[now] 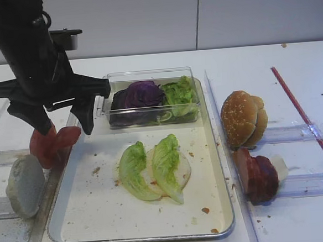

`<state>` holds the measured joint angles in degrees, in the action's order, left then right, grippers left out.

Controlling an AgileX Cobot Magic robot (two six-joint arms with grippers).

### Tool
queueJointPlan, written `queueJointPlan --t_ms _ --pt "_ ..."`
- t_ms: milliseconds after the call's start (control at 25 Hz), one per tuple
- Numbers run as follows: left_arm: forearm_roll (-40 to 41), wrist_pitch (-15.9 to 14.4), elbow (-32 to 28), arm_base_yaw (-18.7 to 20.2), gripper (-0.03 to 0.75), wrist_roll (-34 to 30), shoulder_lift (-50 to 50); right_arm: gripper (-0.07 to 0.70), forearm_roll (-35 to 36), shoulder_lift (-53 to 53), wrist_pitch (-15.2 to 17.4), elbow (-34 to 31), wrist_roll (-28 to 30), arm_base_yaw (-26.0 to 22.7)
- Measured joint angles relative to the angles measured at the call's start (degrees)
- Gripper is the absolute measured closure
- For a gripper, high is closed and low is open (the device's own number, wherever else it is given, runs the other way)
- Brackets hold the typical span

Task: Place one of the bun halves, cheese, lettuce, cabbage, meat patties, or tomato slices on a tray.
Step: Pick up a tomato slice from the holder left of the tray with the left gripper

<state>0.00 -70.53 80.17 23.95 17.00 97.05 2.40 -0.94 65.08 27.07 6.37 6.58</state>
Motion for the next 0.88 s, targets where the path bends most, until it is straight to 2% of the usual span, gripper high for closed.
queueJointPlan --t_ms 320,600,880 --pt "3.8 0.3 1.1 0.0 0.212 1.9 4.1 0.258 0.0 0.0 0.0 0.0 0.0 0.0" --pt "4.1 0.4 1.5 0.0 0.212 1.9 7.1 0.258 0.0 0.0 0.0 0.0 0.0 0.0" --pt "5.7 2.6 2.0 0.0 0.219 2.3 9.6 0.258 0.0 0.0 0.0 0.0 0.0 0.0"
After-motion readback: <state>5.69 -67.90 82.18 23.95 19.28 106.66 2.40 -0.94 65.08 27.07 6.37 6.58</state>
